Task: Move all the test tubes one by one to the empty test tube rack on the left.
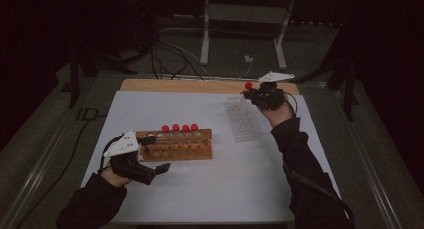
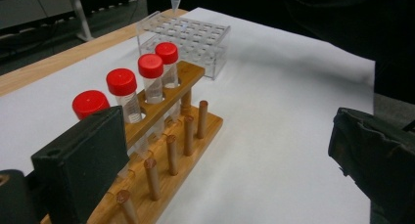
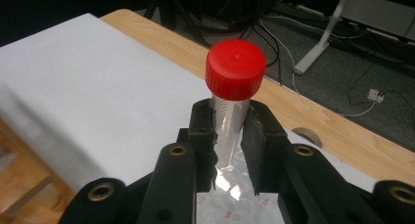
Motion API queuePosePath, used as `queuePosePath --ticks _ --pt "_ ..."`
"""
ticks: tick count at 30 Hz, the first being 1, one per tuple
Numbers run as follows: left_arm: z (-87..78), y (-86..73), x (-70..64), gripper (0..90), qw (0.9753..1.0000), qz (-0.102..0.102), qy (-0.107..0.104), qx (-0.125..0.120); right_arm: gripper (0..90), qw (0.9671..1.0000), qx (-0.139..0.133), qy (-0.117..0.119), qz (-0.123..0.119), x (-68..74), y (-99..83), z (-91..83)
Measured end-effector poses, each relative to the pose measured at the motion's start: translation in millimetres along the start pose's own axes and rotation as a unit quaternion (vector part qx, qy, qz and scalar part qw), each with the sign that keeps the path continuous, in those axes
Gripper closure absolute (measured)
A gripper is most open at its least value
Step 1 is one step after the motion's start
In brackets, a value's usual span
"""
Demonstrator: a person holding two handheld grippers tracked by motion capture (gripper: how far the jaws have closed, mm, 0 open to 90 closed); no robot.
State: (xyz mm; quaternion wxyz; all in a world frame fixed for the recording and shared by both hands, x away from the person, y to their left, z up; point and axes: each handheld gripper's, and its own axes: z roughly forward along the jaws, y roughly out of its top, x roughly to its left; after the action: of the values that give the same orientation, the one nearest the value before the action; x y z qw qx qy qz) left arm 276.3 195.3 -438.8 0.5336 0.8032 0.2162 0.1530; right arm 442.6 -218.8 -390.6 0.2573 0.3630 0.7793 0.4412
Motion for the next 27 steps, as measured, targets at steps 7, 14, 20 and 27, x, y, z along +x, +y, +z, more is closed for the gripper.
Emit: queuePosePath --ticks 7,14,20,27 --pt "-0.2 2.5 -2.6 2.0 1.0 -0.001 -0.009 -0.002 74.7 0.9996 -0.001 0.025 -0.015 25.6 -0.6 -15.4" --pt "4.3 5.6 -8.0 2.0 1.0 -0.006 -0.002 0.006 74.7 0.9982 0.003 0.05 -0.033 49.4 -8.9 -28.1" --pt "8.8 8.6 -10.8 2.0 0.9998 -0.01 -0.018 0.008 74.7 0.9966 0.006 0.072 -0.04 65.9 -20.1 -37.2" --pt "15.8 16.9 -16.2 2.0 0.9995 -0.003 -0.03 0.012 74.7 0.9947 0.011 0.092 -0.045 82.4 -37.0 -46.8"
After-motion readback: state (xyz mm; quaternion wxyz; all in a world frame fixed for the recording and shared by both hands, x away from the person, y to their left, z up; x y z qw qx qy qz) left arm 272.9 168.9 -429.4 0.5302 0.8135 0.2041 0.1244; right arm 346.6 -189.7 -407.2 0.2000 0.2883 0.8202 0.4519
